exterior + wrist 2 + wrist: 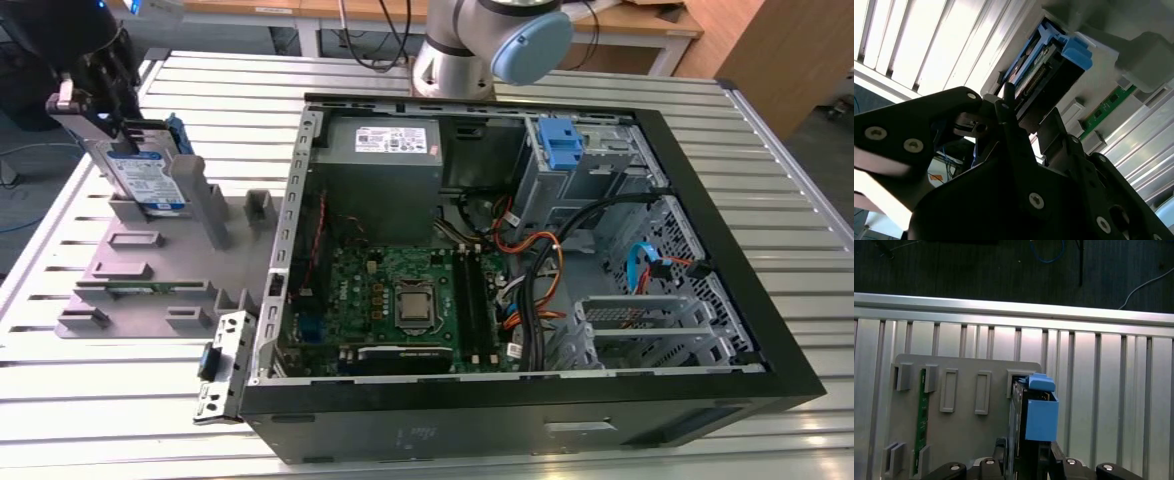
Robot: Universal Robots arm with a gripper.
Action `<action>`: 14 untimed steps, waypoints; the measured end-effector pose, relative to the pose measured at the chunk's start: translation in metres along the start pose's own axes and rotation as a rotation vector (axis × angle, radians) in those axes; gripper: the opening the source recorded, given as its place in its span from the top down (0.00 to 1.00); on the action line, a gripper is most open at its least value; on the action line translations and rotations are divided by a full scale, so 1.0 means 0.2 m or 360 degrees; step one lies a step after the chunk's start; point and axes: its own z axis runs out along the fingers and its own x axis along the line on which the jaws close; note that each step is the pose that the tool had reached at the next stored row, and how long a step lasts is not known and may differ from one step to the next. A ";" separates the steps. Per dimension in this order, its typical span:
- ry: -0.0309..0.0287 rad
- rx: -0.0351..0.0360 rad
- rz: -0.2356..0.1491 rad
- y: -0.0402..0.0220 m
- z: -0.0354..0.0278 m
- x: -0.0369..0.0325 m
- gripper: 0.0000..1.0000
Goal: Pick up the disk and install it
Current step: 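Pick up the disk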
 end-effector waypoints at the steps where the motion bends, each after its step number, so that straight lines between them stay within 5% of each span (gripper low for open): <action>1: 0.00000 0.0000 0.0000 0.000 0.000 0.000 0.55; 14: -0.00001 0.0000 0.0000 -0.015 -0.022 0.000 0.55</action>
